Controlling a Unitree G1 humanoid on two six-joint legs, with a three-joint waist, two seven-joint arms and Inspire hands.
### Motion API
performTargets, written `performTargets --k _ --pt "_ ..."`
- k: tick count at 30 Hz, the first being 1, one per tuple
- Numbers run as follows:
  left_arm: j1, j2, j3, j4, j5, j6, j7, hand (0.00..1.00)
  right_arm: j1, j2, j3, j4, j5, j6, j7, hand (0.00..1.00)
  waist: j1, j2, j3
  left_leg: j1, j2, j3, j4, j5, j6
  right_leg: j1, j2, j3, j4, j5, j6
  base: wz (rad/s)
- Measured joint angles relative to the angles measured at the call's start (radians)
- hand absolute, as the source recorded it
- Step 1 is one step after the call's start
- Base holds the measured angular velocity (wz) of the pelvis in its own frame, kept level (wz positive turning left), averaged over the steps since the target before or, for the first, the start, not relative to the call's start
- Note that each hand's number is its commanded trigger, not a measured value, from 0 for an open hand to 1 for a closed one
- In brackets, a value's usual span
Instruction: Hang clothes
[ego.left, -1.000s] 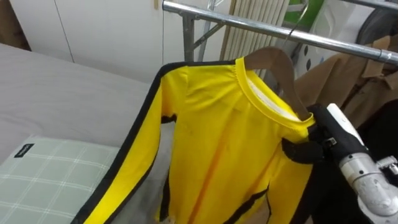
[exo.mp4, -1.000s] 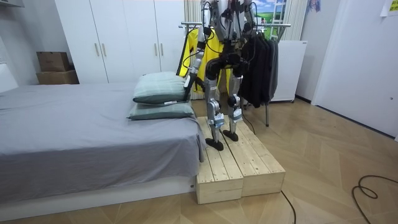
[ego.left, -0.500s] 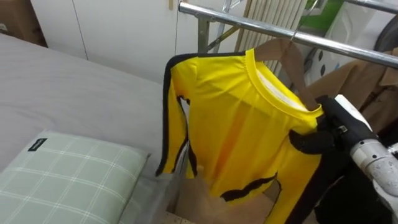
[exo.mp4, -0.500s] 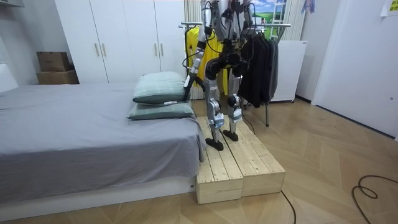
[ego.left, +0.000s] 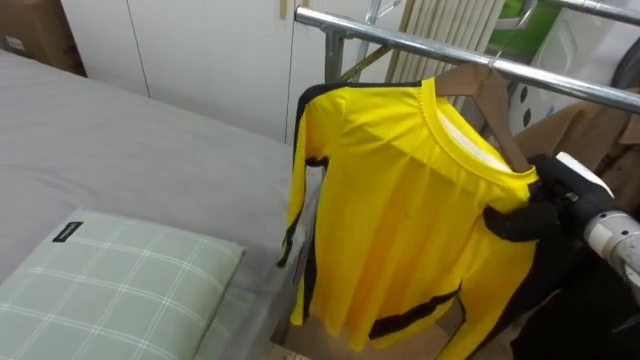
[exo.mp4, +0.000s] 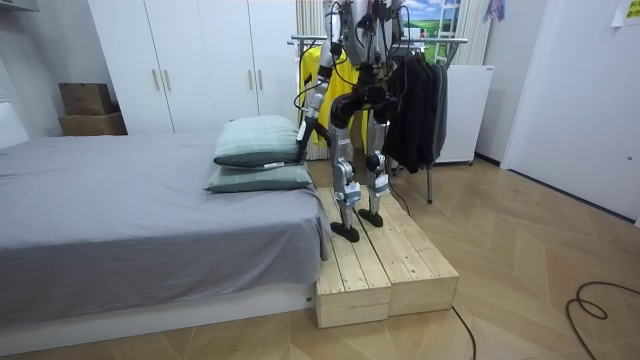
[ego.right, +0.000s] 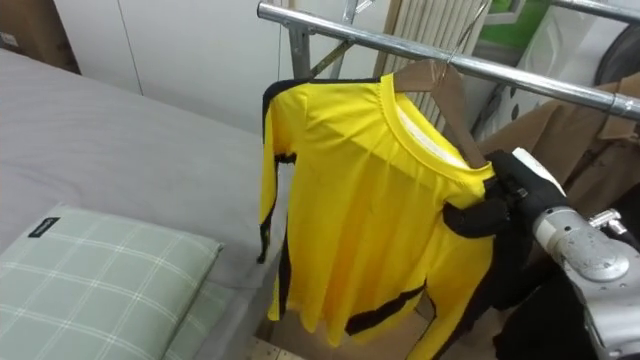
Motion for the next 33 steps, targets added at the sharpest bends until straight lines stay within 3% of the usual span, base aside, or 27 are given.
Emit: performTargets --k 3,10,19,33 --pt "0.002 0.003 0.001 0.000 -0.001 0.000 0.000 0.00 -0.023 -0.009 0.000 0.057 0.001 0.018 0.019 1.00 -0.001 -0.008 -0.0015 0.004 0.000 0.000 0.000 0.001 -0.001 0.002 0.000 0.001 0.000 -0.001 0.000 0.00" --pt "0.005 0.004 0.017 0.000 0.000 0.000 -0.007 0.00 -0.034 -0.042 0.000 0.148 0.000 0.018 0.053 1.00 -0.016 -0.017 -0.0028 0.007 -0.002 -0.009 0.004 0.002 -0.002 0.010 -0.002 0.000 -0.001 -0.001 0.000 0.02" --pt "0.013 0.008 0.033 0.000 0.000 0.004 -0.029 0.00 -0.034 -0.039 0.000 0.237 0.000 0.028 0.134 1.00 -0.022 -0.014 -0.0010 0.040 -0.004 -0.019 0.000 0.002 -0.003 0.041 -0.001 -0.003 -0.004 -0.003 -0.002 -0.01" --pt "0.011 0.009 0.031 0.000 -0.013 0.004 -0.026 0.00 -0.034 -0.029 0.000 0.322 0.025 0.032 0.146 1.00 -0.022 -0.008 0.0009 0.043 -0.001 -0.020 -0.004 0.002 -0.003 0.049 0.001 -0.006 -0.015 0.000 -0.005 0.00"
